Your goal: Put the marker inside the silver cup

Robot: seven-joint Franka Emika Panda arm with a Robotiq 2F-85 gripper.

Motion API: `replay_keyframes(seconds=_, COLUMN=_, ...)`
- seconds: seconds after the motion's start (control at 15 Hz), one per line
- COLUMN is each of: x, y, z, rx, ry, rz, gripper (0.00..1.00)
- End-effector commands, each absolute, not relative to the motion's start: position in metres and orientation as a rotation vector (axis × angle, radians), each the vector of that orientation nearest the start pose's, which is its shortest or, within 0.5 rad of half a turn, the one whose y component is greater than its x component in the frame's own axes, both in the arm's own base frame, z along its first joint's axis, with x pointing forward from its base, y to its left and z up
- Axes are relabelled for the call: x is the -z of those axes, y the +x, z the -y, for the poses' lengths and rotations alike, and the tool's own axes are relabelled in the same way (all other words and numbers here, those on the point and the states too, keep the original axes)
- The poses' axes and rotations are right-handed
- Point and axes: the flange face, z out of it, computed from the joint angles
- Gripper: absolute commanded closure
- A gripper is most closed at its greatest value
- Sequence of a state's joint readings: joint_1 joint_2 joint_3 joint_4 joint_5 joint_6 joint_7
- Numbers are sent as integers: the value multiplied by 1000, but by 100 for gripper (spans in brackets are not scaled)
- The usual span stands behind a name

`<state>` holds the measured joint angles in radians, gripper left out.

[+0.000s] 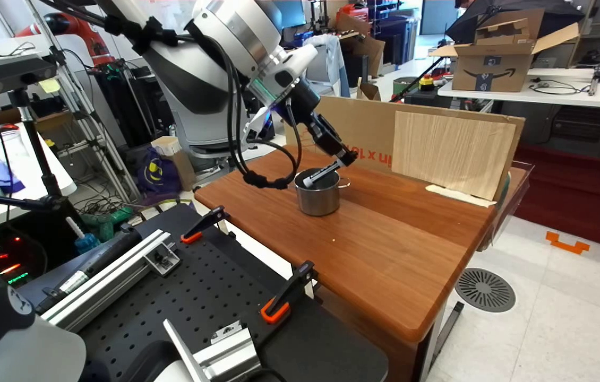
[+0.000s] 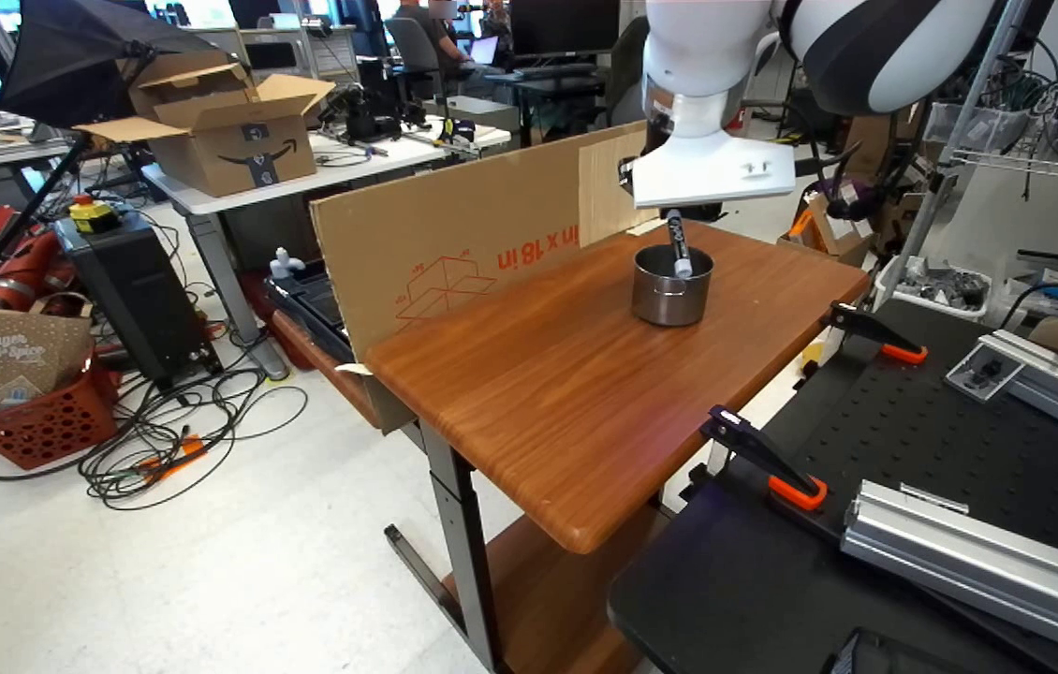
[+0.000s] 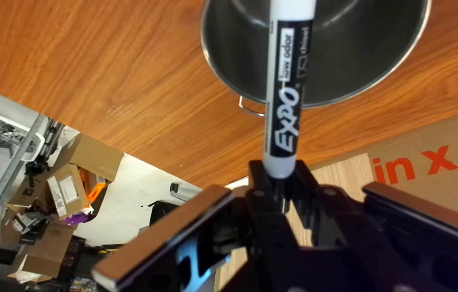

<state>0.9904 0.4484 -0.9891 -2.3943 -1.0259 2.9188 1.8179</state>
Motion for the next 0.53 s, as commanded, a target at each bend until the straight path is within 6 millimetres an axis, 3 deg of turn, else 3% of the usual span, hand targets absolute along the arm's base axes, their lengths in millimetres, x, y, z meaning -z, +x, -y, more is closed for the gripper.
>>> replay_keyframes(seconds=0.0, x=-209, y=502, z=-40, rx=1099, ry=-3139, rz=-1157, gripper=95)
replay_keyframes(seconds=0.47, x=-210, y=500, z=-49, rx=1250, ry=-3112, rz=-1144, gripper=95)
